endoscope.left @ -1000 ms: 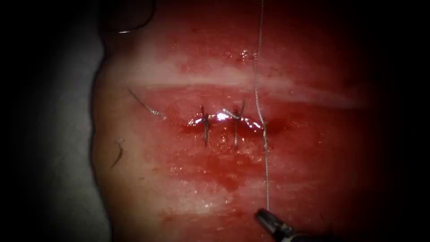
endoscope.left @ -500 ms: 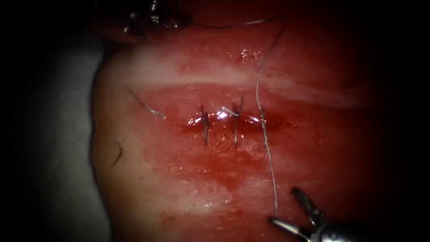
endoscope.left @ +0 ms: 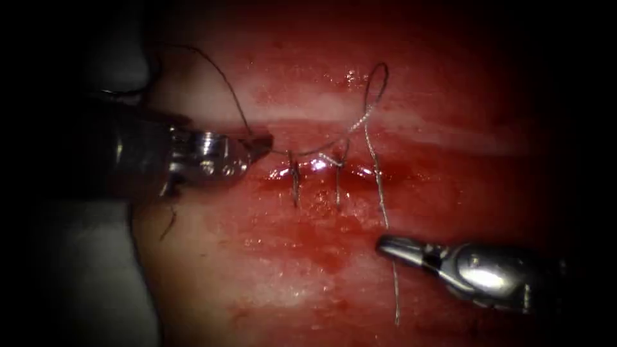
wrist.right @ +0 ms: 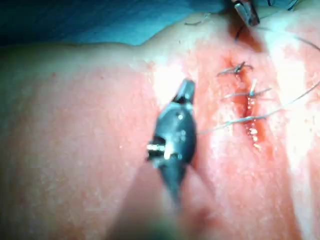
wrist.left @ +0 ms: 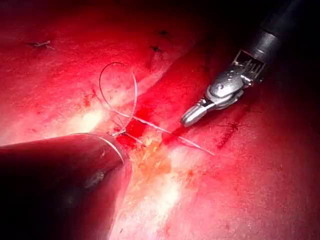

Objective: Wound Closure

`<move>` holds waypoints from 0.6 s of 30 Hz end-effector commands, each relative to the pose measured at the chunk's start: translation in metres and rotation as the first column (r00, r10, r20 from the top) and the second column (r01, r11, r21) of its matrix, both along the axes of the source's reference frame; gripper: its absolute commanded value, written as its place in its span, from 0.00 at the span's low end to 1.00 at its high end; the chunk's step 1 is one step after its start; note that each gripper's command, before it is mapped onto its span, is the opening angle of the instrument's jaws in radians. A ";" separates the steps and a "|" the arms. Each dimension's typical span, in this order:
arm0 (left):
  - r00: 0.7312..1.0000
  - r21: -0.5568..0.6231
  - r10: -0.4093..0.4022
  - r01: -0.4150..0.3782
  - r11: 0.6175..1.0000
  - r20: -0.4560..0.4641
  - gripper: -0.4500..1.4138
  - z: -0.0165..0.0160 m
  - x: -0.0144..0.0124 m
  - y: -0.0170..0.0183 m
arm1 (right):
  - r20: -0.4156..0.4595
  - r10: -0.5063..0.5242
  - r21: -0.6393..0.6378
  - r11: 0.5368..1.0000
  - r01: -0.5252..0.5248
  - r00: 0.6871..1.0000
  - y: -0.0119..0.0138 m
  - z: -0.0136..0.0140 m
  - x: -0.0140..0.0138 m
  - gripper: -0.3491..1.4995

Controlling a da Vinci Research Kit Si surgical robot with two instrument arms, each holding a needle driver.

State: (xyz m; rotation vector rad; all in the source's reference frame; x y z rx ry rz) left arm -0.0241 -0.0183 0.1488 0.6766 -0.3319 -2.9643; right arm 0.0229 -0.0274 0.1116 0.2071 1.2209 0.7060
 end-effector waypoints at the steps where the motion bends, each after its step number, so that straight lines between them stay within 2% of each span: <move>1: 1.000 -0.003 0.009 -0.009 1.000 0.011 0.00 0.0008 -0.0011 -0.0016 | -0.031 -0.015 -0.010 1.000 0.015 0.999 0.0014 0.0018 0.0005 0.00; 2: 1.000 -0.012 0.021 -0.021 1.000 0.020 0.00 0.0011 -0.0019 -0.0027 | -0.076 -0.028 -0.024 0.999 0.026 0.997 0.0035 0.0029 0.0006 0.00; 4: 0.999 -0.022 0.034 -0.033 0.999 0.028 0.00 0.0013 -0.0026 -0.0037 | -0.100 -0.039 -0.029 0.999 0.036 0.994 0.0054 0.0040 0.0010 0.00; 10: 0.998 -0.046 0.059 -0.058 0.997 0.022 0.00 0.0023 -0.0036 -0.0059 | -0.149 -0.085 -0.038 0.996 0.080 0.985 0.0099 0.0064 0.0025 0.00; 16: 0.994 -0.087 0.103 -0.105 0.991 -0.029 0.00 0.0036 -0.0055 -0.0064 | -0.237 -0.124 0.003 0.992 0.129 0.963 0.0125 0.0074 0.0037 0.00; 18: 0.993 -0.095 0.111 -0.114 0.989 -0.039 0.00 0.0038 -0.0062 -0.0060 | -0.299 -0.146 0.019 0.987 0.158 0.943 0.0130 0.0073 0.0038 0.00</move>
